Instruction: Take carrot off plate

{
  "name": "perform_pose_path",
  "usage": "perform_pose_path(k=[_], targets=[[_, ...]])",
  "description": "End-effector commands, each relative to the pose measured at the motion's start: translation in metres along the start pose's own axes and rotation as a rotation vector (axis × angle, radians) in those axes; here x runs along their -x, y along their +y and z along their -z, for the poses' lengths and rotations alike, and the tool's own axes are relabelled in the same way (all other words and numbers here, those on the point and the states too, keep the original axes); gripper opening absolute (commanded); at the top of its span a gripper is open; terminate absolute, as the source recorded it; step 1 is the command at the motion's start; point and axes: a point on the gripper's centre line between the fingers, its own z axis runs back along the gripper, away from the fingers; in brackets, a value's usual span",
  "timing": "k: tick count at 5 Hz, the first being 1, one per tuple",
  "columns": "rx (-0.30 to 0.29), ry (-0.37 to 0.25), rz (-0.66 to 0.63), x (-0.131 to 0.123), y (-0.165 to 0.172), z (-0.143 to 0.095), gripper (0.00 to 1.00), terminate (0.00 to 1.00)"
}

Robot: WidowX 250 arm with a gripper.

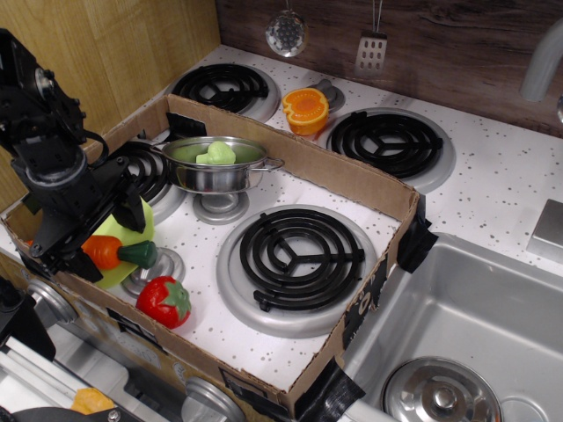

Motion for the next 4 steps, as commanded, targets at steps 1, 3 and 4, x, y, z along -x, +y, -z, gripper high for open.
perform_pose_path(k=[1, 3, 4], targets=[[0.083, -0.031, 0.013, 0.012, -0.003, 0.002, 0.00, 0.00], [0.103, -0.093, 0.097, 0.017, -0.010, -0.005, 0.00, 0.00], [0.071, -0.157, 0.173, 0.033, -0.026, -0.029, 0.00, 0.00]])
